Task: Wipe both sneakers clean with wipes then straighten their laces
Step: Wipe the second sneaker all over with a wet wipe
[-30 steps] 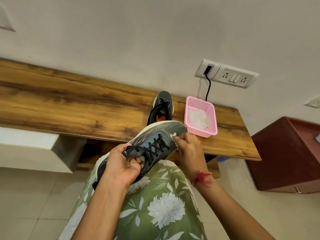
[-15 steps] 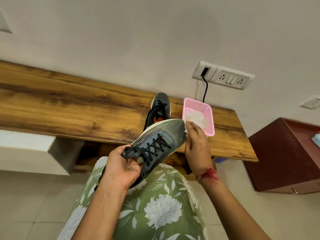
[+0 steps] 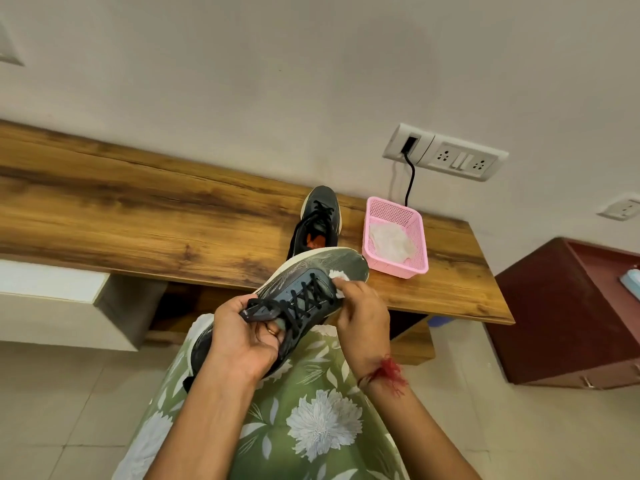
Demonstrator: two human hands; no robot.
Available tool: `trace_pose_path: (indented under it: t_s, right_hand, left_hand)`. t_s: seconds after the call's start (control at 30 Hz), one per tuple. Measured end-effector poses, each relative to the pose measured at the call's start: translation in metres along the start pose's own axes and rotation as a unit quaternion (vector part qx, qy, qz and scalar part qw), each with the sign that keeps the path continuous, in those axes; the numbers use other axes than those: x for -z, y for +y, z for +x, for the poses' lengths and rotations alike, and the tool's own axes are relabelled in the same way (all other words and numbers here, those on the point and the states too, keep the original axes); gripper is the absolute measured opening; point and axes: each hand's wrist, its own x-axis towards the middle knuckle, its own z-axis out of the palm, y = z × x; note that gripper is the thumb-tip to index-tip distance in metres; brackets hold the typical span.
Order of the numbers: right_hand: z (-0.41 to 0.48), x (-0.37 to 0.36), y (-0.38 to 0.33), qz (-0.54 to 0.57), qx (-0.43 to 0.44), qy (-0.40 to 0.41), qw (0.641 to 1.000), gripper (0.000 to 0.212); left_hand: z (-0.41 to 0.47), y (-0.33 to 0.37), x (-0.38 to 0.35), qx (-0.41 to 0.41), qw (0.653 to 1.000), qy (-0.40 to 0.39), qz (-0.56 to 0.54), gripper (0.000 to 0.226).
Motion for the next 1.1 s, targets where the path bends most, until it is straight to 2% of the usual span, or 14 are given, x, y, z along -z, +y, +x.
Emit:
trace_pose_path:
  t_s: [0.1,0.13,0.17,0.23,0.27,0.33,0.4,0.53,0.63,0.77,0.9,1.0,1.03,1.1]
  right_hand:
    - [0.017,0.025,0.008,0.142,-0.073,-0.116,0.980,0.040]
    - [0.025,0.034,0.013,0.197,-0.103,-0.118,0.968,0.040]
    - [0.032,0.042,0.018,0.240,-0.134,-0.076,0.959,0.040]
    - [0.041,0.050,0.028,0.205,-0.123,0.079,0.968,0.040]
    - [0.042,0.048,0.032,0.162,-0.086,0.118,0.976,0.040]
    - [0.039,0.036,0.036,0.065,0.021,0.084,0.994,0.041]
    - [0.037,0.023,0.036,-0.006,0.072,0.037,0.997,0.040]
    - [0.029,0.001,0.021,-0.029,0.077,0.077,0.994,0.039]
    - [0.015,-0.019,0.004,-0.038,0.094,0.075,0.992,0.035]
    - [0.014,-0.020,0.004,0.044,0.075,0.069,0.994,0.040]
    - [0.010,-0.007,0.005,0.070,0.060,0.007,0.996,0.044]
    - [0.025,0.020,0.013,0.209,-0.057,-0.108,0.970,0.038]
    - [0.033,0.029,0.017,0.275,-0.110,-0.085,0.951,0.036]
    - [0.043,0.044,0.021,0.304,-0.142,0.092,0.937,0.033]
  left_hand:
    - [-0.001,0.003,-0.001,-0.002,1.000,0.003,-0.002,0.025]
    - [-0.001,0.004,-0.001,0.004,1.000,-0.004,-0.003,0.024]
    - [-0.001,0.004,-0.001,0.013,1.000,-0.014,-0.005,0.023]
    - [0.003,0.005,0.000,0.029,0.999,-0.023,-0.005,0.022]
    - [0.005,0.006,0.000,0.031,0.999,-0.020,-0.009,0.022]
    - [0.006,0.005,0.000,0.032,0.999,-0.020,-0.018,0.022]
    - [0.004,0.005,0.000,0.030,0.999,-0.024,-0.024,0.024]
    - [0.000,0.007,0.000,0.008,0.998,-0.004,-0.057,0.027]
    - [0.001,0.008,0.002,0.000,0.997,0.002,-0.072,0.024]
    - [0.004,0.008,0.005,-0.006,0.998,0.004,-0.070,0.023]
    - [0.006,0.007,0.006,0.001,0.999,0.009,-0.048,0.017]
    - [0.006,0.012,0.008,0.009,0.999,-0.018,-0.050,0.013]
    - [0.006,0.014,0.008,0.012,0.998,-0.023,-0.053,0.014]
    - [0.002,0.018,0.007,0.020,0.998,-0.032,-0.056,0.018]
